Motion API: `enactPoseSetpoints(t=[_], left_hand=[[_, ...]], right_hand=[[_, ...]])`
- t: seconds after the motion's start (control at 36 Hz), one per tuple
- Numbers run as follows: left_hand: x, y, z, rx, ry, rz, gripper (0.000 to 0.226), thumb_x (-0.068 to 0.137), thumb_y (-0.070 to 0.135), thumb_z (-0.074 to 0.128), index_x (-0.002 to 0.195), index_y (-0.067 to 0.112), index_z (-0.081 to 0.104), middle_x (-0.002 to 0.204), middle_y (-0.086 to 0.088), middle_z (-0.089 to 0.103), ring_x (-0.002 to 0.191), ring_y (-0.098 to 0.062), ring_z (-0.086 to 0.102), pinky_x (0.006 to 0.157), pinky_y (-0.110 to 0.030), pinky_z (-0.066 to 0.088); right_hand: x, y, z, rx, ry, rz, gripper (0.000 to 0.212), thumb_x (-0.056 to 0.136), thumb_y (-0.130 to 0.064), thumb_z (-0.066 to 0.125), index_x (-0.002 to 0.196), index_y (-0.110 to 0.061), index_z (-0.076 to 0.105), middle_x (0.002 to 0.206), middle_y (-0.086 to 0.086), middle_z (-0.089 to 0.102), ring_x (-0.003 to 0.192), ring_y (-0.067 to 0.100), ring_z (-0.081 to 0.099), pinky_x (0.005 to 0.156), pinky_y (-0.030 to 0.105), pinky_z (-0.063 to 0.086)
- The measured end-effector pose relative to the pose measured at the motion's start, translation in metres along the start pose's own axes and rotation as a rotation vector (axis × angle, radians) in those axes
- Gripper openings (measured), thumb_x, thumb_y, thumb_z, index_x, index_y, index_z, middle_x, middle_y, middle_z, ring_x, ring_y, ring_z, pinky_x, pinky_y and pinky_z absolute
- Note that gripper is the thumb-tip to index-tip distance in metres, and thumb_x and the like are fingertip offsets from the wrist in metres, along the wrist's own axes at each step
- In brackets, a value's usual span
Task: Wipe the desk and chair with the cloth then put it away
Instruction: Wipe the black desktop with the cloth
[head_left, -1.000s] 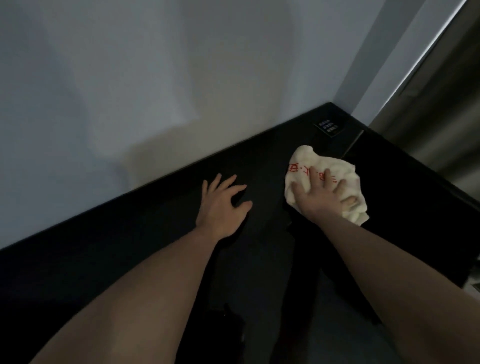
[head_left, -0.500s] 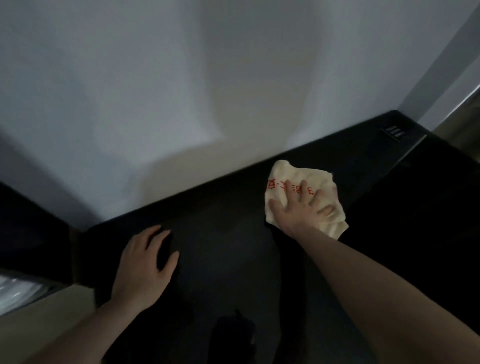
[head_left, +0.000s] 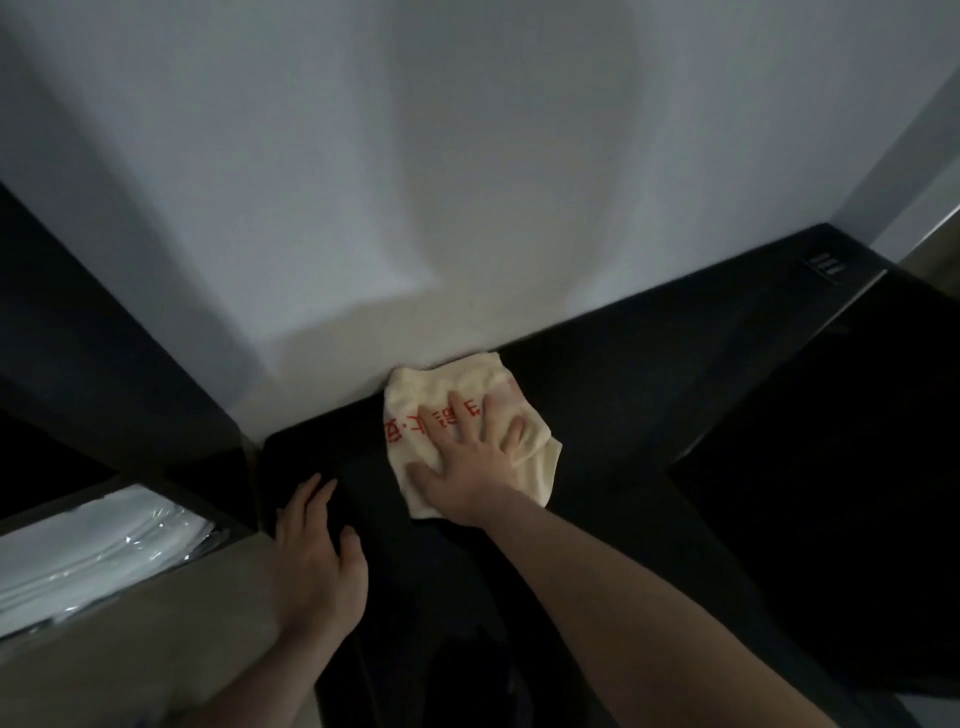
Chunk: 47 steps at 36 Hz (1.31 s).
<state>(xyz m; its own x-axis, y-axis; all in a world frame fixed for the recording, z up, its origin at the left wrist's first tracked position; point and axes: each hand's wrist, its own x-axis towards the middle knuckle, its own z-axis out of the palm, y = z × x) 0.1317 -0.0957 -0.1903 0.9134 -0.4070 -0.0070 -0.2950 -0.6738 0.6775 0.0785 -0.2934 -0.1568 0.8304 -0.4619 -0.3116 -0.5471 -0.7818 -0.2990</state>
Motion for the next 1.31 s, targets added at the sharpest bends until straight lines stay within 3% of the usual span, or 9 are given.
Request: enactPoseSetpoints(t=[0.14,0.36,0.61,0.92,1.0,1.11,1.31], left_hand=[[-0.002,0.001,-0.001,-0.101,0.067,-0.083,0.068,0.081,0.02,0.038,0.146,0.007,0.049,0.159,-0.003,0.037,0.146,-0.025,0.035,0.119,-0.033,0.021],[0.001,0.003,0.0,-0.126,0.11,-0.114,0.06,0.089,-0.003,0.045,0.148,0.007,0.049,0.161,-0.002,0.036,0.147,-0.021,0.035,0.116,-0.025,0.02],[0.002,0.003,-0.001,-0.101,0.136,-0.097,0.06,0.089,-0.011,0.048,0.146,0.007,0.053,0.16,-0.003,0.039,0.147,-0.024,0.037,0.116,-0.028,0.024],[-0.002,-0.002,-0.007,-0.21,0.174,-0.092,0.057,0.086,-0.013,0.046,0.138,0.005,0.06,0.152,-0.008,0.051,0.145,-0.025,0.042,0.117,-0.025,0.024],[-0.007,-0.001,-0.014,-0.188,0.095,-0.068,0.058,0.089,-0.01,0.043,0.144,0.006,0.054,0.159,-0.007,0.042,0.151,-0.021,0.032,0.123,-0.028,0.02],[-0.015,-0.003,-0.023,0.013,-0.092,0.025,0.06,0.098,-0.001,0.039,0.156,0.009,0.036,0.17,0.0,0.019,0.157,-0.014,0.01,0.125,-0.028,0.009],[-0.038,-0.003,-0.046,0.366,-0.359,0.121,0.062,0.104,0.011,0.035,0.162,0.006,0.013,0.172,-0.007,-0.001,0.158,-0.023,-0.003,0.128,-0.036,0.005]], right_hand=[[-0.013,0.01,0.005,-0.036,-0.01,-0.061,0.071,0.095,-0.071,0.025,0.155,-0.05,-0.009,0.165,-0.008,-0.025,0.145,0.035,-0.036,0.11,0.066,-0.025],[0.008,-0.008,0.005,-0.017,-0.003,-0.029,0.074,0.095,-0.068,0.028,0.155,-0.048,-0.01,0.165,-0.005,-0.026,0.145,0.042,-0.033,0.109,0.072,-0.021],[0.014,-0.024,0.002,-0.018,-0.022,-0.034,0.072,0.096,-0.063,0.03,0.156,-0.048,-0.006,0.166,-0.004,-0.022,0.146,0.044,-0.03,0.109,0.074,-0.017],[-0.078,-0.026,0.044,-0.04,0.062,-0.034,0.067,0.097,-0.063,0.022,0.155,-0.049,-0.007,0.166,-0.006,-0.021,0.146,0.036,-0.034,0.112,0.069,-0.02],[-0.115,-0.031,0.056,-0.033,0.065,-0.014,0.067,0.098,-0.063,0.022,0.156,-0.047,-0.008,0.165,-0.006,-0.024,0.145,0.034,-0.036,0.113,0.067,-0.019],[-0.167,-0.038,0.069,0.005,0.057,0.017,0.068,0.098,-0.062,0.025,0.156,-0.047,-0.007,0.165,-0.007,-0.024,0.144,0.03,-0.038,0.113,0.064,-0.023],[-0.255,-0.054,0.094,0.074,0.05,0.079,0.07,0.097,-0.064,0.025,0.156,-0.047,-0.008,0.163,-0.009,-0.027,0.142,0.027,-0.043,0.112,0.061,-0.027]])
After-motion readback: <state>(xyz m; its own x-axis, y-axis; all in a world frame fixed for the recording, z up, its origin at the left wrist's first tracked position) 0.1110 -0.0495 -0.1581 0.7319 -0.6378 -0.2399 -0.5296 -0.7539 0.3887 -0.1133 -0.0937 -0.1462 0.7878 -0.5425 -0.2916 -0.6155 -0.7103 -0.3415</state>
